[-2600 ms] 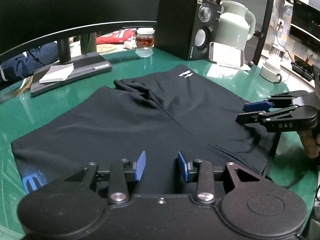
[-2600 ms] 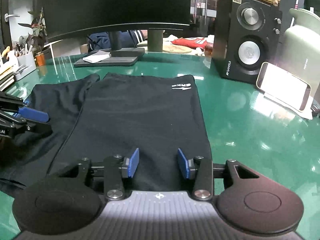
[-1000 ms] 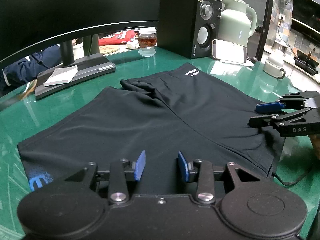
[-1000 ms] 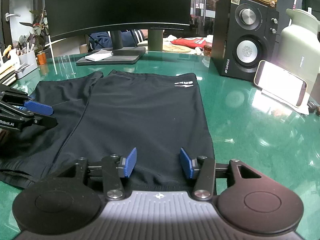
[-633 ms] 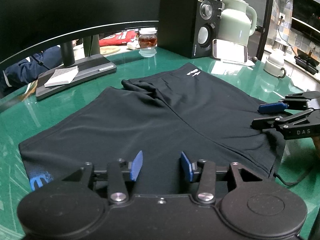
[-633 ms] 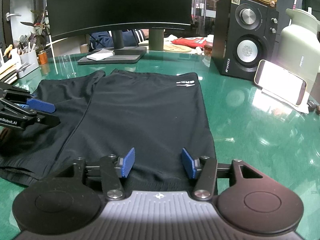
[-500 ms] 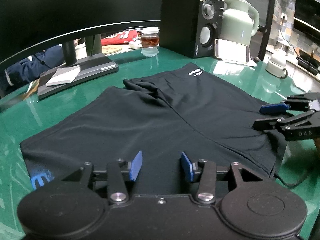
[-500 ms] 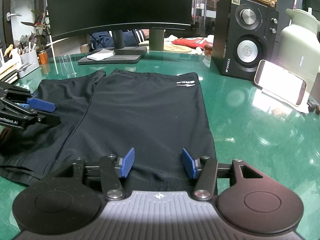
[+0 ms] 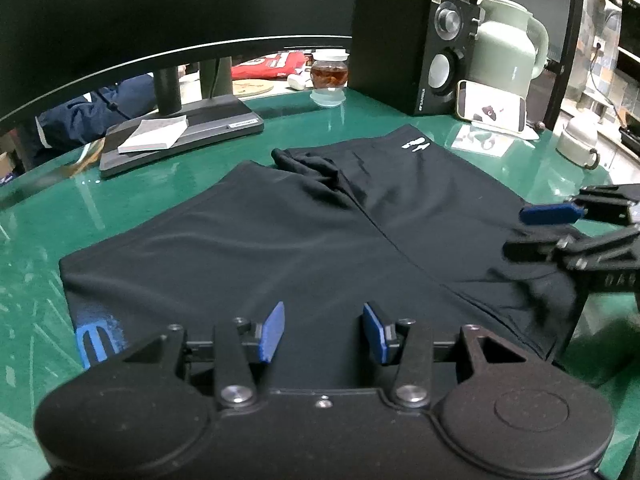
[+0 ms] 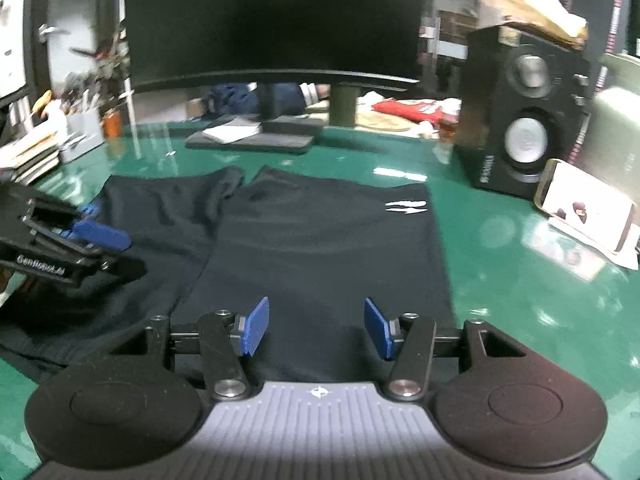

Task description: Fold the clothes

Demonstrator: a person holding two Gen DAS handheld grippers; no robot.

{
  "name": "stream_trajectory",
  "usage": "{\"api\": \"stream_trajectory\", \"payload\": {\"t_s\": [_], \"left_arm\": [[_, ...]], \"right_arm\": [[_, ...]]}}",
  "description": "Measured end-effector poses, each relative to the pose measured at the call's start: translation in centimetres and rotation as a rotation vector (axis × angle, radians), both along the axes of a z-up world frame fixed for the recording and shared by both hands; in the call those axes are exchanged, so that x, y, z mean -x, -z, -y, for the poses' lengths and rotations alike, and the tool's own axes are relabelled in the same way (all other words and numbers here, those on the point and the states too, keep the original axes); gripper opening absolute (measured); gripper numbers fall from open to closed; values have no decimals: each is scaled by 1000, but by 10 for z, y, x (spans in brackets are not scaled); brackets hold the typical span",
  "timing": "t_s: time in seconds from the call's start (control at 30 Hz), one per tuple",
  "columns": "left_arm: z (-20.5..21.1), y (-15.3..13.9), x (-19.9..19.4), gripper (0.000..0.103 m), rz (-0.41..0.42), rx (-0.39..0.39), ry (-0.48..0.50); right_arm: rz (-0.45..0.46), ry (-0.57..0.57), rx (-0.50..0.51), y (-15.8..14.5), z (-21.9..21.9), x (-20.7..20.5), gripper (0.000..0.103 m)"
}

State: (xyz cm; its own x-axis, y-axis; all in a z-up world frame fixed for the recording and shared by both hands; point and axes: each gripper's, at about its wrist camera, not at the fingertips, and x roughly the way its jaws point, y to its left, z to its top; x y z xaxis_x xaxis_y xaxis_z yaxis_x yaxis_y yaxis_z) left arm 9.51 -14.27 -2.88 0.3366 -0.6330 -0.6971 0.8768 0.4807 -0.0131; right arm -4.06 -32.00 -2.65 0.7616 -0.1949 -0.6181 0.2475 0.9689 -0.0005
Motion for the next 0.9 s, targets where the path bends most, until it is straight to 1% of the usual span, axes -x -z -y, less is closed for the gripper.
{"api": "stream_trajectory", "payload": {"t_s": [0.07,0.17,0.47,0.53,0.8,0.9], "left_arm": [[1,0,1,43,6,-7,-2],[3,-1,3,43,11,-15,-8],[5,-1,4,45,16,-27,-26],[5,-1,4,46,17,-31,-30],[6,0,5,51,29,-39,-46],[6,1,6,55,40,-43,-54]], "right_arm": [[-25,-7,-9,7,-1,-4,53],[-15,-4,-31,7,3,-1,54],[-9,0,-25,7,5,3,58],[-8,3,-24,7,6,4,60],[-4,14,-20,6,10,8,63],[-1,22,-19,5,12,9,64]]}}
